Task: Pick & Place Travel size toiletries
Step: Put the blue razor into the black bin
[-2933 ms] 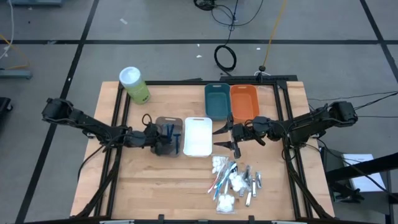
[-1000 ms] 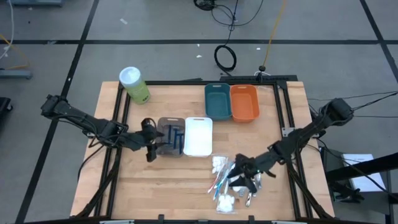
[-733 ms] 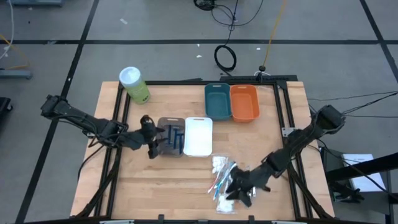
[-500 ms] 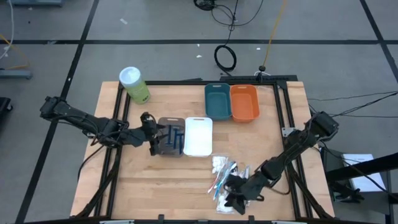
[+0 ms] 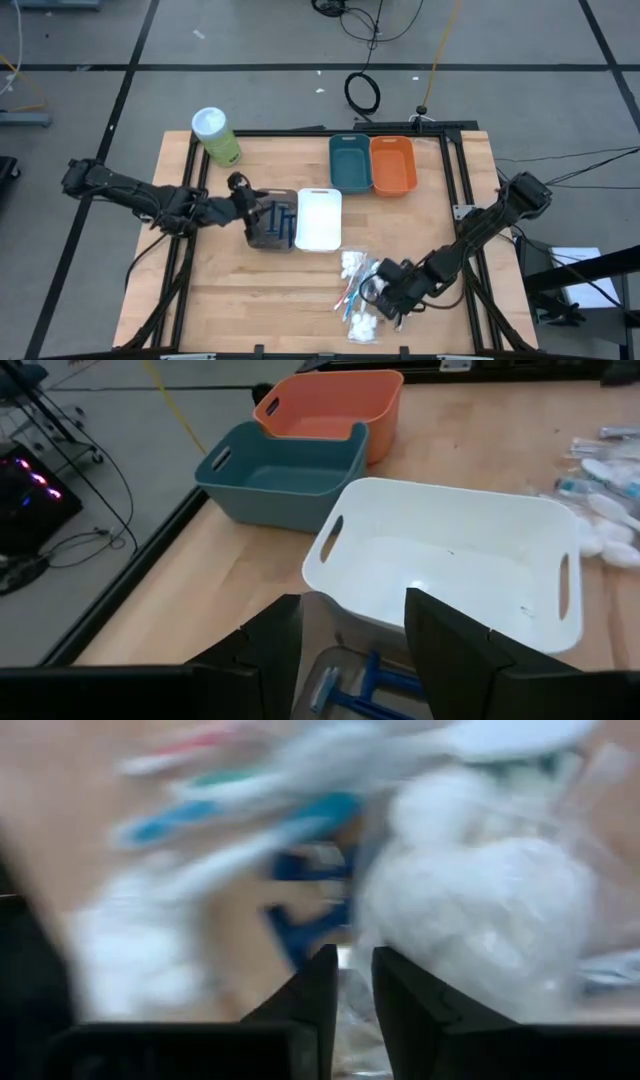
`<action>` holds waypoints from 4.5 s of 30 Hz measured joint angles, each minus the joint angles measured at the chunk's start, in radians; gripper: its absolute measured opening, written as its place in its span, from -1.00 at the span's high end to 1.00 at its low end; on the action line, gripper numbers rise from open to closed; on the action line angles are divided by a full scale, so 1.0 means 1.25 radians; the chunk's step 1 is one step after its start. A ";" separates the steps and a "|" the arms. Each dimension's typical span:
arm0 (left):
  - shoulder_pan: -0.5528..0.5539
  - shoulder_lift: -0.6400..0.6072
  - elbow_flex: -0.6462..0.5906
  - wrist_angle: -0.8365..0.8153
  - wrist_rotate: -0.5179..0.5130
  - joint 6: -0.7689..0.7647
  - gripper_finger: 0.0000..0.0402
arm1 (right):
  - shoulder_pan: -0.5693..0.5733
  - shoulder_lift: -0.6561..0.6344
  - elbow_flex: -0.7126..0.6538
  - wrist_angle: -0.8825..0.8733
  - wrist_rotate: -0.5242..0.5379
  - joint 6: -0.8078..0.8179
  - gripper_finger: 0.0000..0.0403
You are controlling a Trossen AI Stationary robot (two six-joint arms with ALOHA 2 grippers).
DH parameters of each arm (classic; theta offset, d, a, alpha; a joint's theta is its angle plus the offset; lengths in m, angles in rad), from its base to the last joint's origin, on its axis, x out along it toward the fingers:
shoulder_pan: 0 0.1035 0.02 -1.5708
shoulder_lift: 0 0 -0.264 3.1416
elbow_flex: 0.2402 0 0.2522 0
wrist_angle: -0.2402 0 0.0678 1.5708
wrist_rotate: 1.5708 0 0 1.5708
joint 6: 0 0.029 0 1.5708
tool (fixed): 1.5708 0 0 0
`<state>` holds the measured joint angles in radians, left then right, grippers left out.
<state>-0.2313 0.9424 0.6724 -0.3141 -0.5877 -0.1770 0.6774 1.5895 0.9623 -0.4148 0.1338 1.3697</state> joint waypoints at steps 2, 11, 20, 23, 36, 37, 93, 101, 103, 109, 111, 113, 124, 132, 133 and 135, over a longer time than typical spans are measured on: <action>0.010 0.000 0.000 -0.002 0.010 0.000 0.14 | -0.007 -0.003 0.000 -0.076 0.013 0.010 0.75; 0.045 0.000 0.000 0.002 0.031 0.037 0.14 | -0.054 -0.026 0.000 -0.279 0.137 -0.003 0.89; 0.064 0.000 0.000 0.003 0.033 0.037 0.14 | -0.076 -0.050 -0.001 -0.143 0.183 -0.146 0.95; 0.064 0.000 0.000 0.003 0.033 0.038 0.14 | -0.072 -0.051 -0.008 -0.025 0.163 -0.210 0.90; 0.064 0.000 0.000 0.003 0.032 0.053 0.14 | -0.123 -0.051 -0.031 0.074 0.048 -0.277 0.35; 0.064 0.000 0.000 0.003 0.033 0.053 0.14 | -0.124 -0.051 -0.031 0.038 0.032 -0.243 0.34; 0.064 0.000 -0.001 0.004 0.038 0.030 0.14 | -0.169 -0.103 -0.143 0.044 -0.027 -0.149 0.87; 0.064 0.000 -0.001 0.004 0.038 0.030 0.14 | -0.169 -0.201 -0.142 0.047 0.003 -0.183 0.87; 0.064 0.000 -0.001 0.004 0.038 0.030 0.14 | -0.169 -0.223 -0.142 0.047 0.032 -0.198 0.87; 0.064 0.000 -0.001 0.004 0.038 0.030 0.14 | -0.169 -0.256 -0.141 0.085 0.148 -0.306 0.88; 0.064 0.000 -0.001 0.006 0.038 0.030 0.14 | -0.169 -0.255 -0.141 0.119 0.195 -0.360 0.87; 0.064 0.000 -0.001 0.019 0.038 0.030 0.14 | -0.171 -0.245 -0.141 0.167 0.240 -0.424 0.87; 0.064 0.023 -0.018 0.239 0.169 0.047 0.14 | -0.231 -0.138 -0.140 0.558 0.371 -0.821 0.88; 0.061 0.182 -0.036 0.540 0.360 0.137 0.14 | -0.282 -0.030 -0.139 0.886 0.226 -1.028 0.87; 0.061 0.208 -0.036 0.577 0.385 0.137 0.14 | -0.282 -0.022 -0.139 0.907 0.211 -1.039 0.88; 0.061 0.252 -0.037 0.653 0.431 0.138 0.14 | -0.285 -0.010 -0.139 0.931 0.203 -1.057 0.88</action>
<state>-0.1547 1.2581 0.6262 0.5026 -0.0487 -0.0044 0.3213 1.5772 0.7879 0.7493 0.3879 0.0490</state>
